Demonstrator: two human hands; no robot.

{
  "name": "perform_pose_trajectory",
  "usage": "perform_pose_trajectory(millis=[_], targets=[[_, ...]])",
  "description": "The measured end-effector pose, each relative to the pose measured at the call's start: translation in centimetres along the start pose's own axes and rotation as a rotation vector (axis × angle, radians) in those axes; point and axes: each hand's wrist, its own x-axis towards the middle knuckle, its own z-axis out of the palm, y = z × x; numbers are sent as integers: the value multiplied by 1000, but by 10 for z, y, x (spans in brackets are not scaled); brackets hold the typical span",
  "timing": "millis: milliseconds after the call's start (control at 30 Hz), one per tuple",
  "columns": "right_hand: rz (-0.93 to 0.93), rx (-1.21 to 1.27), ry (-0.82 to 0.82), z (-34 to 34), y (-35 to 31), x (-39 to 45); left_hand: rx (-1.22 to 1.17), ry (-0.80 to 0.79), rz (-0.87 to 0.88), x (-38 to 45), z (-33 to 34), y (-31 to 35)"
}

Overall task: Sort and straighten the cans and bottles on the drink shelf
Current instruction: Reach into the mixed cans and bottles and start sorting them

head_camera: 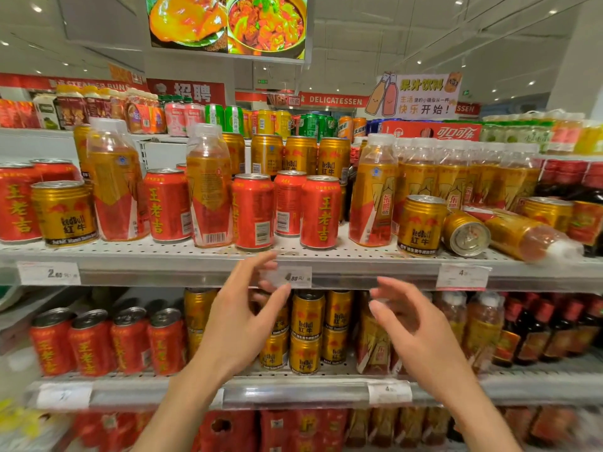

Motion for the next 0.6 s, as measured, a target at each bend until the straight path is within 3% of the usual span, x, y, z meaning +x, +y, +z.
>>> perform_pose_trajectory(millis=[267,600], targets=[[318,-155,-38,-13,76,-64,-62,-210,-268,-74,41,-36],[316,-168,-65,-83,122,-57,-42,-252,-379,-93,119,-1]])
